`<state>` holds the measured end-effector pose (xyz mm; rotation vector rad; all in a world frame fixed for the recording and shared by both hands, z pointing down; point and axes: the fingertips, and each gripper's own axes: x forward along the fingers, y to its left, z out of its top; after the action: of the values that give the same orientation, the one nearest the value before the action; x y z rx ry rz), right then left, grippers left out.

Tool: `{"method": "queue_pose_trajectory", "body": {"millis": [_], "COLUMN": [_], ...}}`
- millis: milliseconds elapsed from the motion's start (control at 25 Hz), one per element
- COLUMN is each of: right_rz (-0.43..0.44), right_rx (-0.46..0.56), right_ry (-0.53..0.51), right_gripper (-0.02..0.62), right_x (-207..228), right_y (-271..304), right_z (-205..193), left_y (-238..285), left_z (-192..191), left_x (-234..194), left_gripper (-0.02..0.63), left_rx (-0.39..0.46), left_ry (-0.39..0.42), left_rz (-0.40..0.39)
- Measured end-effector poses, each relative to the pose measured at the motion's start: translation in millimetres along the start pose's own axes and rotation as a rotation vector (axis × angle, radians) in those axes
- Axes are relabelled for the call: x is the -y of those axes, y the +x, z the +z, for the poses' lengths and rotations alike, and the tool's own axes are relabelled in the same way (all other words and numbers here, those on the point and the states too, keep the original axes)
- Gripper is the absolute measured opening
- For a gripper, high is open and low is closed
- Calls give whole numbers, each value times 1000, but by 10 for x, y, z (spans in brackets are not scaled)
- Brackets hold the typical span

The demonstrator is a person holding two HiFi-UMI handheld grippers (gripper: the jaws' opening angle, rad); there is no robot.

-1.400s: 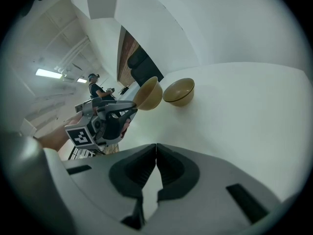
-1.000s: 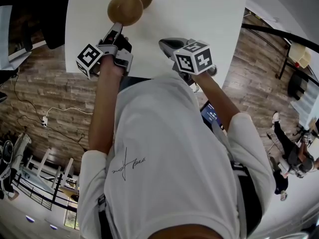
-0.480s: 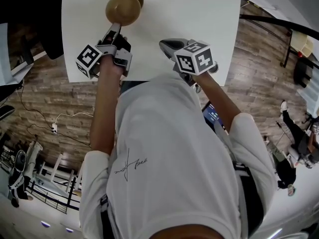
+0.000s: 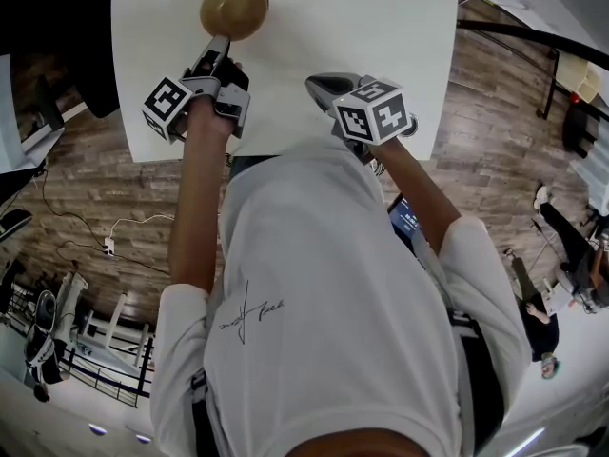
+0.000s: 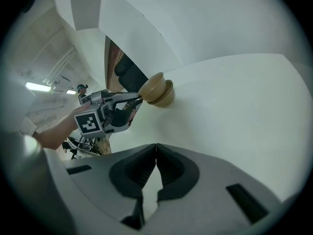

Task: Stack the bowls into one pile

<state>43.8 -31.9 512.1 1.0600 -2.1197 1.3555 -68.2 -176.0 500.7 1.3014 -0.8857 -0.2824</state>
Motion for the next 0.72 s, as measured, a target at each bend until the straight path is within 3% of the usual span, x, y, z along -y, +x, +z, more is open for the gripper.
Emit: {"method": "queue_pose_trajectory", "body": {"millis": [720], "right_rz": [-4], "right_rx": [-7], "right_ry": [31], "right_gripper": [11], "right_x": [85], "right_y": [19], "right_z": [-38], "left_y": [191], "left_z": [25], "left_x": [-147], "left_gripper": [43], "left_rx": [-18], "left_ry": [-11], "left_rz": [36]}}
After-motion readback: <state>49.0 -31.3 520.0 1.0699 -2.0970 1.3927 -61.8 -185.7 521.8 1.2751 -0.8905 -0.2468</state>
